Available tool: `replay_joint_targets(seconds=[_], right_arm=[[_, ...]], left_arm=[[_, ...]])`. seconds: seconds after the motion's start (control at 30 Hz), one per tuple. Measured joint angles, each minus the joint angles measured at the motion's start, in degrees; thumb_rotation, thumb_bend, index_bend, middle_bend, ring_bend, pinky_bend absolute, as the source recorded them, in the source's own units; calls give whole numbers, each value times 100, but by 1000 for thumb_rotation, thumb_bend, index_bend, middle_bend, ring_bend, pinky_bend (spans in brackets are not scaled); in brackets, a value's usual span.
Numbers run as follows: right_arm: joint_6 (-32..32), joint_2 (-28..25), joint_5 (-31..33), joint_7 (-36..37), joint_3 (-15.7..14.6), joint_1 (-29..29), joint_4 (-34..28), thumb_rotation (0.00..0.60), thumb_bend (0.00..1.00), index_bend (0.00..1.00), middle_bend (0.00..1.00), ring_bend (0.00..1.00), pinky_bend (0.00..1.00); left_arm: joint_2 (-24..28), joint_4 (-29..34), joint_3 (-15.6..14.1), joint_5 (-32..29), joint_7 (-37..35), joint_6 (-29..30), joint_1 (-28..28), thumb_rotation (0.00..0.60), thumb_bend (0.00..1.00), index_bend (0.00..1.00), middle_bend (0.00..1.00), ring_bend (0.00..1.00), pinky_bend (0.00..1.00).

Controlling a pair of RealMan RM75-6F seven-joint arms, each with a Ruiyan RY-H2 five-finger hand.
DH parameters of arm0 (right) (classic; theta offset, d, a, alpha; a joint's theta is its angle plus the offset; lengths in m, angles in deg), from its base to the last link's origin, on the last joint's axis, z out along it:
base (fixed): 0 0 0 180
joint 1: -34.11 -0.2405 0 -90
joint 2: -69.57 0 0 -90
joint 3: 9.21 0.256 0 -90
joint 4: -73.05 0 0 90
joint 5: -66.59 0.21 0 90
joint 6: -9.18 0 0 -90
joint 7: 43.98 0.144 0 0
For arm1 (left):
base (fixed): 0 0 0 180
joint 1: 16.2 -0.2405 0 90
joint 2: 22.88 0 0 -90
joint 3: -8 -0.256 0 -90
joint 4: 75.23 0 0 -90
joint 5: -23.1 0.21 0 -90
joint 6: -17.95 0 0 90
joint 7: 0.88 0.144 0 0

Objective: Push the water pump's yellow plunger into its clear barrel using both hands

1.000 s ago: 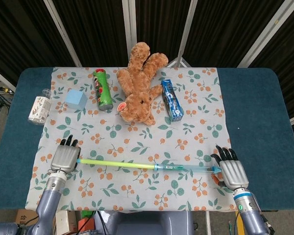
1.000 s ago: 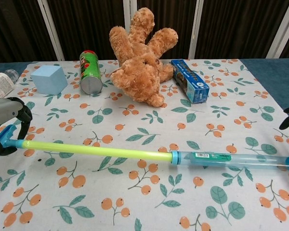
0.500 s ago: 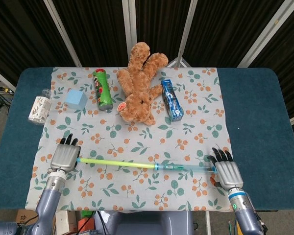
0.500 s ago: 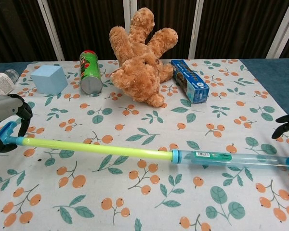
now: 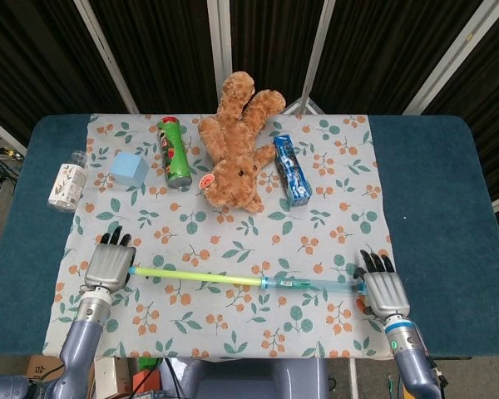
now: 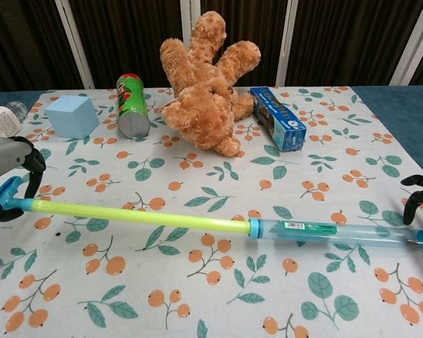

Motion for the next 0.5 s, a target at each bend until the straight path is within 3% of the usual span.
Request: replay_joint_targets(seconds=[0.5], right_arm=[[27,142,44,47,-45,-97,168,600,321,415,64,0,0]], left_arm=[[0,9,-65,34,24,40,23,600,478,634,174,47,162]])
